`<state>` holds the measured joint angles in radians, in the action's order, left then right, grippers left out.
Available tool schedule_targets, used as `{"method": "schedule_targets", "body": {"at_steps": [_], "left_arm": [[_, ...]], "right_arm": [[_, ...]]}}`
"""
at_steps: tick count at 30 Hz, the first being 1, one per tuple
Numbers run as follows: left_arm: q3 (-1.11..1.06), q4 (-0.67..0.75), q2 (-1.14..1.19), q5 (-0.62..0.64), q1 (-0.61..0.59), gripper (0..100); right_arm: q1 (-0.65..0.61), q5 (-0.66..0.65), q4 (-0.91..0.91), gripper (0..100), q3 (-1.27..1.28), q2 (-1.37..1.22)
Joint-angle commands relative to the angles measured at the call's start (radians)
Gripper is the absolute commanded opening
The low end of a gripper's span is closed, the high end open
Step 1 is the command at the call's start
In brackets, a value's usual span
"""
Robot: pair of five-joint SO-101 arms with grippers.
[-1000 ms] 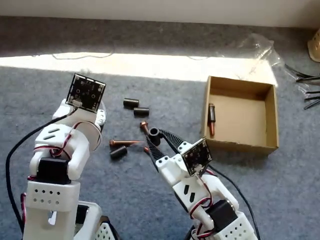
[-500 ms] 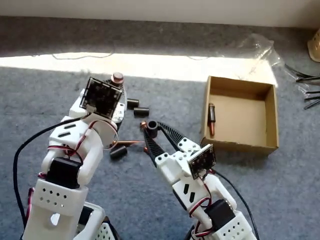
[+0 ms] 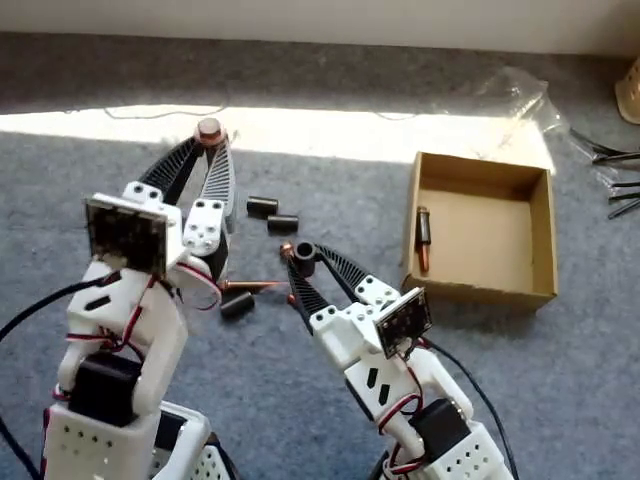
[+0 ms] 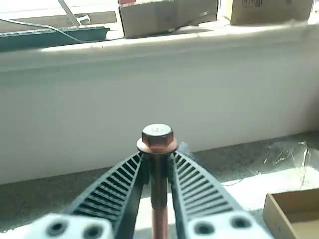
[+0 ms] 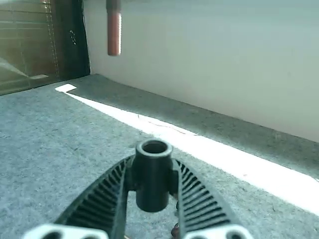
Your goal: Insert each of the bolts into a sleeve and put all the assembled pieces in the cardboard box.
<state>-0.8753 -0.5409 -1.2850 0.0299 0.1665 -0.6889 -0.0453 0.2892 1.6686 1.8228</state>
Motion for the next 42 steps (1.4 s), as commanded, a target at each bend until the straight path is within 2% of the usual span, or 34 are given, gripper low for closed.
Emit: {"method": "schedule_targets", "body": {"at_steps": [1,5,13,20,28,42], "left_arm": [[-0.041,0.026,-0.142,0.143,0.025,1],[-0.084,0.026,-0.188,0.199,0.033,1],[-0.111,0.055,-0.186,0.218,0.197,1],[-0.131,0.086,-0.186,0.219,0.206,1],[-0.134,-0.029,-0.196,0.219,0.275,1],[-0.134,-0.086,-0.197,0.222,0.282,1]], "right_arm": [[-0.012,0.009,0.001,0.4,0.105,0.01],[-0.012,0.005,0.001,0.4,0.105,0.004],[-0.068,0.002,0.041,0.4,0.105,0.01],[-0.073,0.002,0.042,0.4,0.105,0.01],[-0.071,0.002,0.044,0.4,0.105,0.004],[-0.071,0.0,0.044,0.4,0.105,0.004]]}}
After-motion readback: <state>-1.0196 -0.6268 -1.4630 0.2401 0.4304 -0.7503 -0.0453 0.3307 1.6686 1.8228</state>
